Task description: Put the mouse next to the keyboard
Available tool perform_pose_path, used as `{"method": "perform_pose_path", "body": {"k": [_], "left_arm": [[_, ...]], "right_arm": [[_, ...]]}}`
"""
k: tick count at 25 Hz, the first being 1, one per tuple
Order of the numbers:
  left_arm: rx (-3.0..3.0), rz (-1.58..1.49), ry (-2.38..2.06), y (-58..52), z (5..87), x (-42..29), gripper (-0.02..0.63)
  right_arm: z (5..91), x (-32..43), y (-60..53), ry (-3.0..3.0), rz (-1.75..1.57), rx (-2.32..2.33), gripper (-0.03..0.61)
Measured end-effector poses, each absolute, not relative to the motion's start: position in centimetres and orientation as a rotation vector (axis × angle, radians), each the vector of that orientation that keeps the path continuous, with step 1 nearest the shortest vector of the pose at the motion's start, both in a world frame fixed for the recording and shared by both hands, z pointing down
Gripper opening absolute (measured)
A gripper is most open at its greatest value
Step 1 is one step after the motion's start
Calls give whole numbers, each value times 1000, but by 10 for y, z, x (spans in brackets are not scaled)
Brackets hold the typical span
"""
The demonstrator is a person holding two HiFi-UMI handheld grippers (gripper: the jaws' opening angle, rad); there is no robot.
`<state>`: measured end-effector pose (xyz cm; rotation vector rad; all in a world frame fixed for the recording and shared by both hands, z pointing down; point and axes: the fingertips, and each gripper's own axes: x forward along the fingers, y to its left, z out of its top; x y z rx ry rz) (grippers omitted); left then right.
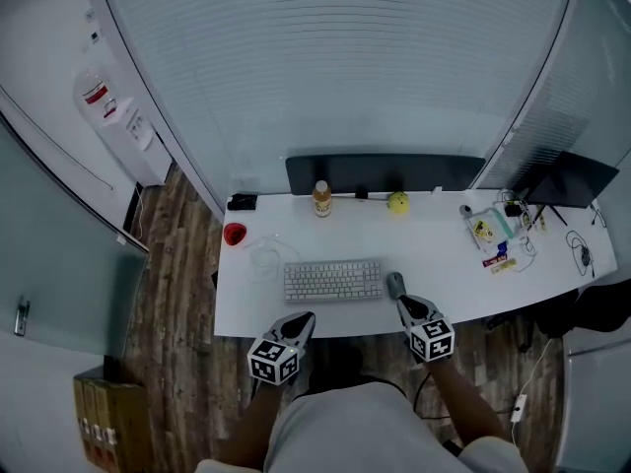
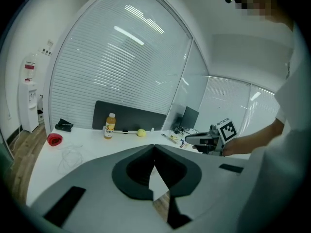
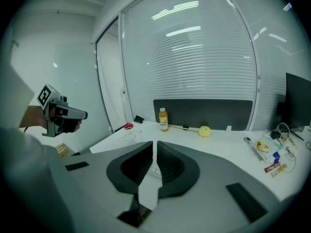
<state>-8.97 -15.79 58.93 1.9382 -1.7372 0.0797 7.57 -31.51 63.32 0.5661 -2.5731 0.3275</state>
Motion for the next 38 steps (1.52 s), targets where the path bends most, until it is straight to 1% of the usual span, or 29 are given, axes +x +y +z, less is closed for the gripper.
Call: {"method": "perform_pose_path", "body": {"k": [13, 19, 38], "left_arm": [[2047, 95, -1889, -129, 540, -129, 18], [2058, 110, -1933, -120, 531, -140, 17], [2035, 101, -1995, -115, 520, -162, 18]], "right_arm": [[575, 87, -285, -2662, 243, 715, 48], [556, 86, -284, -2702, 232, 756, 48], [542, 68, -284, -2756, 236, 742, 40]]}}
